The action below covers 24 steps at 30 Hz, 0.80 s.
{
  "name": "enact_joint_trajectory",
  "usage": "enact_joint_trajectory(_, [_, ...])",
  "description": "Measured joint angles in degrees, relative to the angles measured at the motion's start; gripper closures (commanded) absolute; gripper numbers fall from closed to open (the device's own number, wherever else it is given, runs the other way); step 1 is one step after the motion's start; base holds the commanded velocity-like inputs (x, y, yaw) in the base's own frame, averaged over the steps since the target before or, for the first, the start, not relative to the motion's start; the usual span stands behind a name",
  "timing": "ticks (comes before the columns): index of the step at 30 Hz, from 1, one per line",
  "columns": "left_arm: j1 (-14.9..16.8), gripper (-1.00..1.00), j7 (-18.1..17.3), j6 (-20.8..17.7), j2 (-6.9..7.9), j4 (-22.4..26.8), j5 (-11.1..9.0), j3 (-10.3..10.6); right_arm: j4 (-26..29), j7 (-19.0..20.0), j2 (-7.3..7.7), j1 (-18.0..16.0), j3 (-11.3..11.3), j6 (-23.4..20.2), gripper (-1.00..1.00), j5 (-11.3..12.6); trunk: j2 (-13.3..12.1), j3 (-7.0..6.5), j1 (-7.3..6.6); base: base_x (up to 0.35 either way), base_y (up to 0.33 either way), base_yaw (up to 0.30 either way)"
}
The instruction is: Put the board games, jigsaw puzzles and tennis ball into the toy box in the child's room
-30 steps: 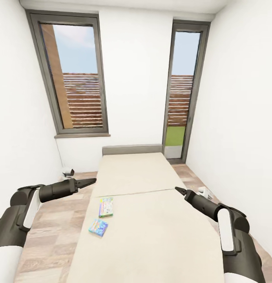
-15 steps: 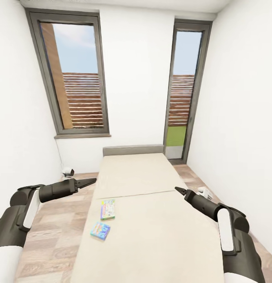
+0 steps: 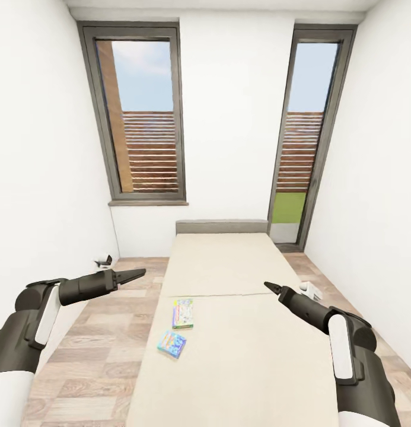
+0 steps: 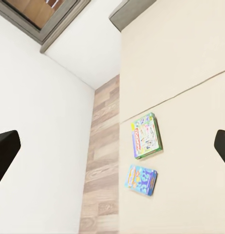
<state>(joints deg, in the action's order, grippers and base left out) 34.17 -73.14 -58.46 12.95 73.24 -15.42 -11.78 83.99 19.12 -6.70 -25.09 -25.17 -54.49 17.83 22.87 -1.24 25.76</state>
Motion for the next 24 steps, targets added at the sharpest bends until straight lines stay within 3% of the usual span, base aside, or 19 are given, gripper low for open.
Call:
enact_joint_trajectory(9, [0.0,-1.0,0.0,0.0,-0.02,0.0,0.0,0.0,0.0,0.0,-0.01,0.0,0.0,0.0,-1.0,0.0,0.0,0.0,-0.02,0.138,0.158,0.019])
enact_joint_trajectory(24, [0.0,-1.0,0.0,0.0,-0.04,0.0,0.0,0.1,0.0,0.0,-0.08,0.0,0.0,0.1,-1.0,0.0,0.0,0.0,-0.01,0.169,0.016,0.001])
